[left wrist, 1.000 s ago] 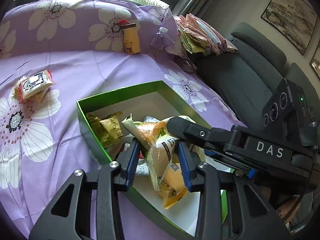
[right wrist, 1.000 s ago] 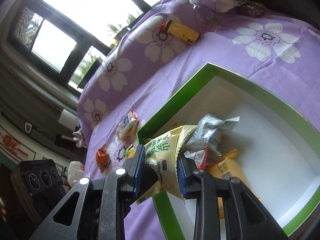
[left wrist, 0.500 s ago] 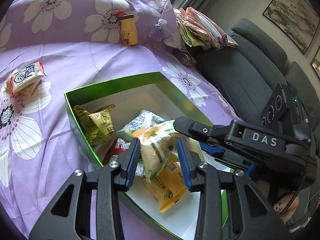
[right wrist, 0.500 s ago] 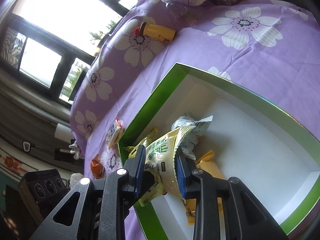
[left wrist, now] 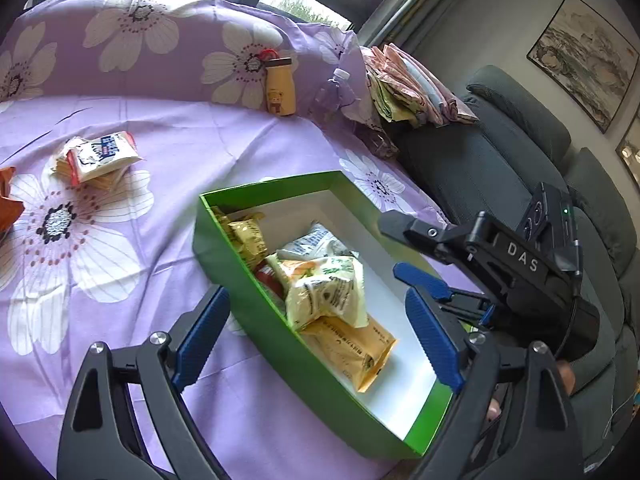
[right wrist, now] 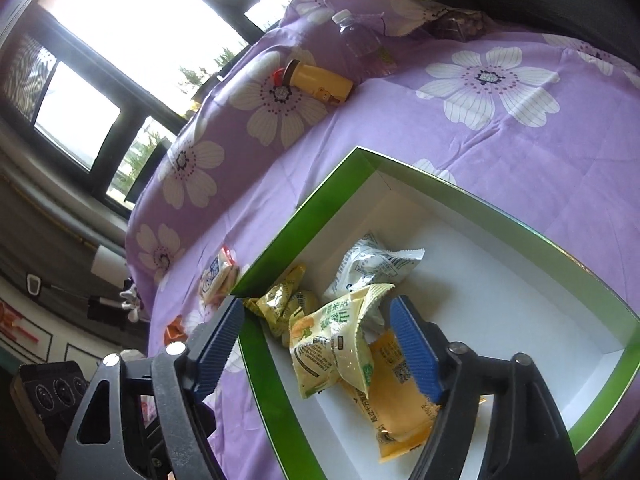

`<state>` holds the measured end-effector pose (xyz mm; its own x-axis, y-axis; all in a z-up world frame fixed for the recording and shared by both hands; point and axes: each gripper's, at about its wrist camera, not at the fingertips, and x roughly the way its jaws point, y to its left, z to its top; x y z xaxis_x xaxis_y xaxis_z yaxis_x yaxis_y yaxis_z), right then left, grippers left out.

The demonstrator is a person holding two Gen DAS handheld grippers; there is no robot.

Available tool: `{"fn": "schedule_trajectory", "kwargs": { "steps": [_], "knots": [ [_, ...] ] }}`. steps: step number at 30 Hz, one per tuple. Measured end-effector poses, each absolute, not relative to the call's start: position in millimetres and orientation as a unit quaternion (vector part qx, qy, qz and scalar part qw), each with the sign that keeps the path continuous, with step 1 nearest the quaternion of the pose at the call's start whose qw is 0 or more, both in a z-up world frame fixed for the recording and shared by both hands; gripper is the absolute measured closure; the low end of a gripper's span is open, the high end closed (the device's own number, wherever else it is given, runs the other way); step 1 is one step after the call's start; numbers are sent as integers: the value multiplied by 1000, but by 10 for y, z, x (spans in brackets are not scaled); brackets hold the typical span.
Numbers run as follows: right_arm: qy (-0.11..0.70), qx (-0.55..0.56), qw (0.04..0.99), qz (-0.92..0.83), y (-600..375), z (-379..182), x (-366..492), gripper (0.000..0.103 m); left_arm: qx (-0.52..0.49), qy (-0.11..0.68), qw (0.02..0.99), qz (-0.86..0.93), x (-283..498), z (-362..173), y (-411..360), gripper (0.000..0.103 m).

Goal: Organize snacks
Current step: 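Open the right gripper to drop the packet into the box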

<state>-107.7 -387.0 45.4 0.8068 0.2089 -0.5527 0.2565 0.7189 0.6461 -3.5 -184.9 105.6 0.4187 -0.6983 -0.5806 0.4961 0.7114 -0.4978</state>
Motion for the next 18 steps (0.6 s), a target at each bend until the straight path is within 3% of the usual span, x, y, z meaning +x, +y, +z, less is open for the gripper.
{"fn": "schedule_trajectory", "kwargs": {
  "steps": [12, 18],
  "knots": [
    [286, 313, 905, -7, -3590, 639, -1064, 13, -121, 386, 882, -244, -13, 1087, -774, 2],
    [290, 293, 911, -8, -3401, 648, -1004, 12, -140, 387, 888, -203, 65, 967, -350, 1]
  ]
}}
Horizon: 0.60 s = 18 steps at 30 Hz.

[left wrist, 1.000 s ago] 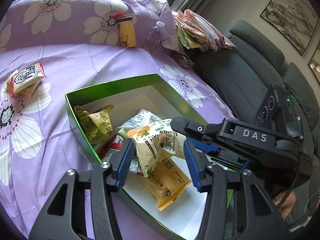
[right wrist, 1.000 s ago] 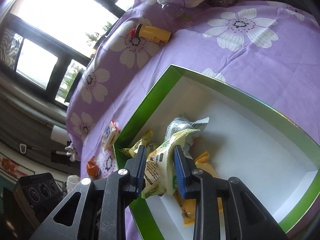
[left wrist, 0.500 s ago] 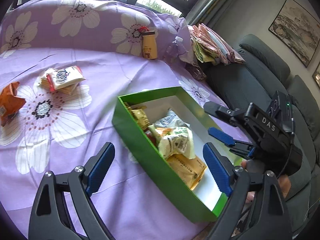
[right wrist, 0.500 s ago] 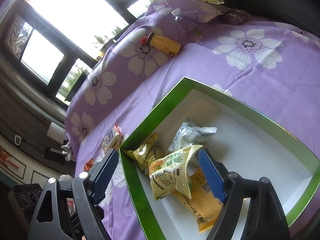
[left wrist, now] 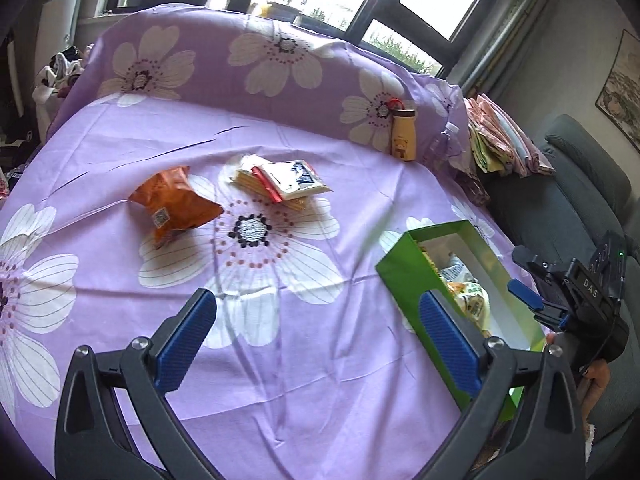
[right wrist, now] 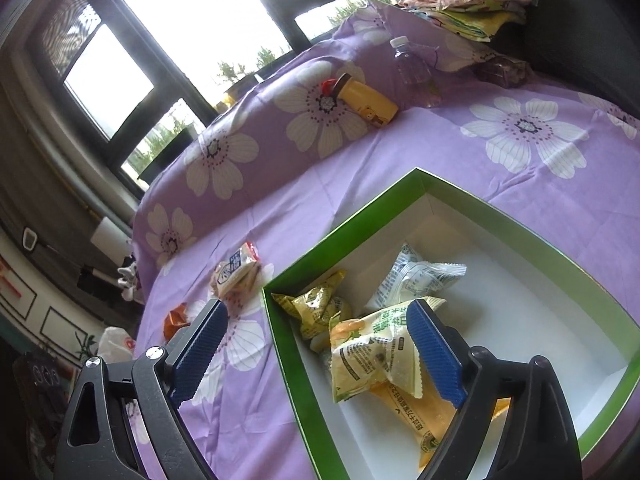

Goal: Organize snacks
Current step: 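Open the right gripper to drop the packet into the box, then move the right gripper to the orange chip bag and grasp it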

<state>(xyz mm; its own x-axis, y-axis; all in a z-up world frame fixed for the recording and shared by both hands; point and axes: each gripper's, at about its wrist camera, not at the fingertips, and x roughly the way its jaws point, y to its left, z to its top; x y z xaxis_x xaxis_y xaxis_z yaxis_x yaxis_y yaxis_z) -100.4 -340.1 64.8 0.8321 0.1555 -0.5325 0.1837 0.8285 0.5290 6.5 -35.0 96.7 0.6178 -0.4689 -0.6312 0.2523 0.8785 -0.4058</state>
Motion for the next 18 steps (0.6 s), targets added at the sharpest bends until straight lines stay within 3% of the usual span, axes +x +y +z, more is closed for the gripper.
{"fn": "schedule_trajectory", "kwargs": {
  "steps": [18],
  "knots": [
    [331, 159, 930, 12, -2409, 568, -667, 12, -186, 378, 901, -107, 233, 783, 488, 1]
  ]
}}
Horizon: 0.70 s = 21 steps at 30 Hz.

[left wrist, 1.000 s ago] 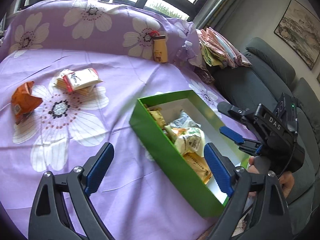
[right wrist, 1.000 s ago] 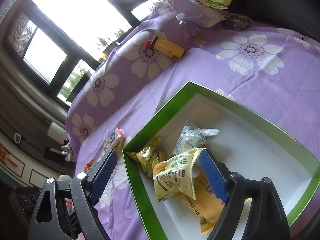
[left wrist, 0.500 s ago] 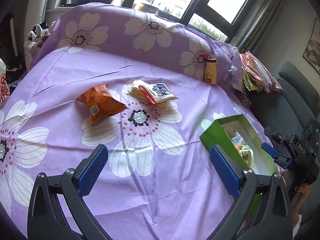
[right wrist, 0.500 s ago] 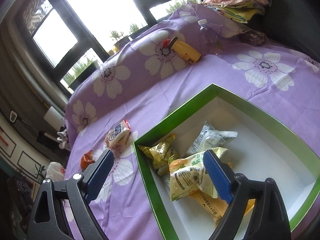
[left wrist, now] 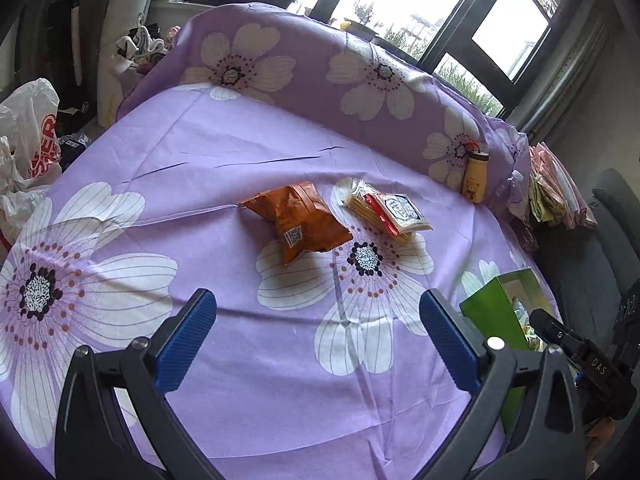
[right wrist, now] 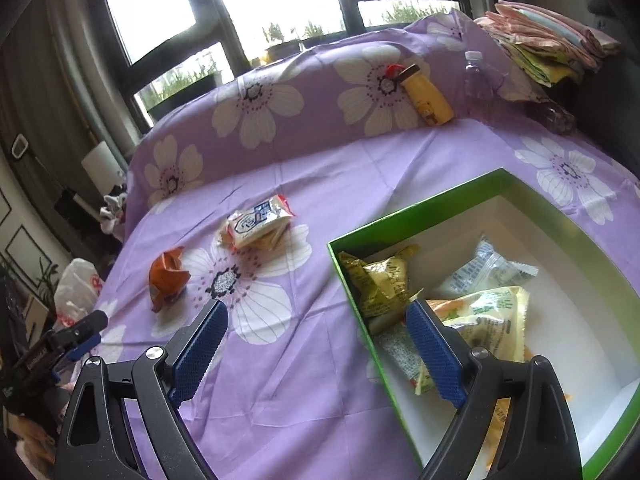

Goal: Organize snacks
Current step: 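Move the right gripper to the orange chip bag and grasp it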

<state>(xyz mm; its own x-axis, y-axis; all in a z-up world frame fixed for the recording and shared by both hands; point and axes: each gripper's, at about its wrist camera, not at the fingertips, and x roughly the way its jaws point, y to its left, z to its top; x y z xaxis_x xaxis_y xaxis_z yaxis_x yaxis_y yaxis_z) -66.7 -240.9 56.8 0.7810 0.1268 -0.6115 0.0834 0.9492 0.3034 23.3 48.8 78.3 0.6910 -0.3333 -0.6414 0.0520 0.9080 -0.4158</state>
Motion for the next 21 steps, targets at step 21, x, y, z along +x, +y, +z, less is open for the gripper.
{"fn": "schedule_trajectory", "kwargs": {
  "steps": [21],
  "knots": [
    [427, 144, 879, 156, -960, 355, 691, 12, -225, 430, 874, -27, 435, 610, 991, 2]
  ]
}}
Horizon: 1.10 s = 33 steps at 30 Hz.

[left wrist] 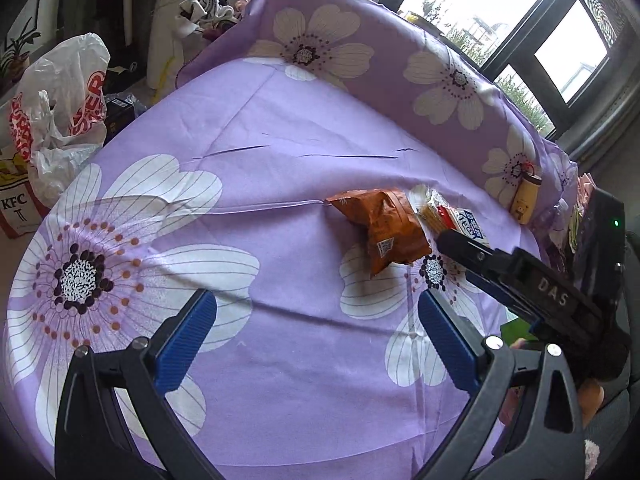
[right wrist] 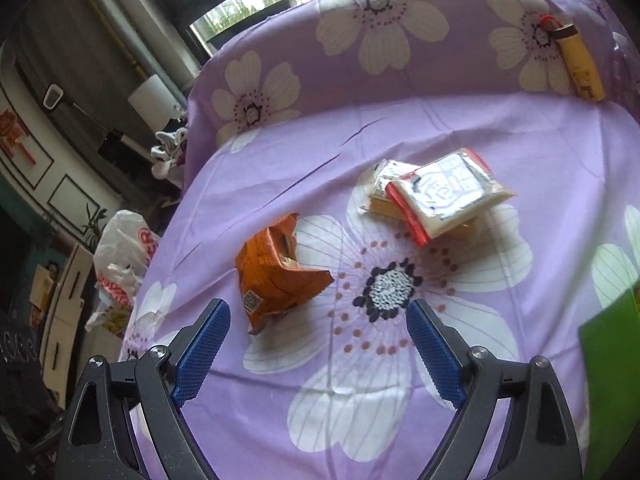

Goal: Organize snacks
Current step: 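Move the right gripper to the orange chip bag and grasp it, then carry the orange chip bag with the right gripper over the green box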

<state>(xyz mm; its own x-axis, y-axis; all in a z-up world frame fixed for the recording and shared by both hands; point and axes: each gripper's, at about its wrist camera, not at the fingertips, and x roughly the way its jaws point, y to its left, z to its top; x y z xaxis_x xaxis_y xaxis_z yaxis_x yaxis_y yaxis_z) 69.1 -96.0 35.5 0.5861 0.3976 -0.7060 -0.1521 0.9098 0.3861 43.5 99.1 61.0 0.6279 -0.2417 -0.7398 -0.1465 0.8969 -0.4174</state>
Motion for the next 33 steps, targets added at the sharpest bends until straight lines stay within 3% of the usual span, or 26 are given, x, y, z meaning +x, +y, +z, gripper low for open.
{"fn": "schedule_trajectory", "kwargs": {
  "steps": [6, 8, 10, 12, 14, 22, 29, 33],
  "knots": [
    [454, 108, 869, 161, -573, 236, 1077, 13, -223, 445, 867, -30, 481, 556, 1000, 2],
    [456, 86, 870, 168, -472, 206, 1134, 19, -222, 447, 866, -33, 493, 545, 986, 2],
    [458, 55, 872, 166, -390, 162, 1139, 30, -219, 449, 866, -32, 503, 540, 971, 2],
    [458, 63, 863, 204, -370, 149, 1111, 52, -209, 454, 865, -31, 505, 534, 938, 2],
    [457, 60, 863, 206, -365, 179, 1052, 62, -202, 457, 865, -37, 502, 527, 904, 2],
    [483, 112, 837, 230, -698, 265, 680, 67, -213, 469, 848, -124, 444, 542, 731, 2],
    [520, 147, 808, 235, -1038, 222, 287, 67, -154, 486, 829, -228, 298, 505, 128, 2],
    [522, 168, 804, 230, -1193, 162, 77, 67, -122, 503, 821, -242, 247, 380, -118, 11]
  ]
}}
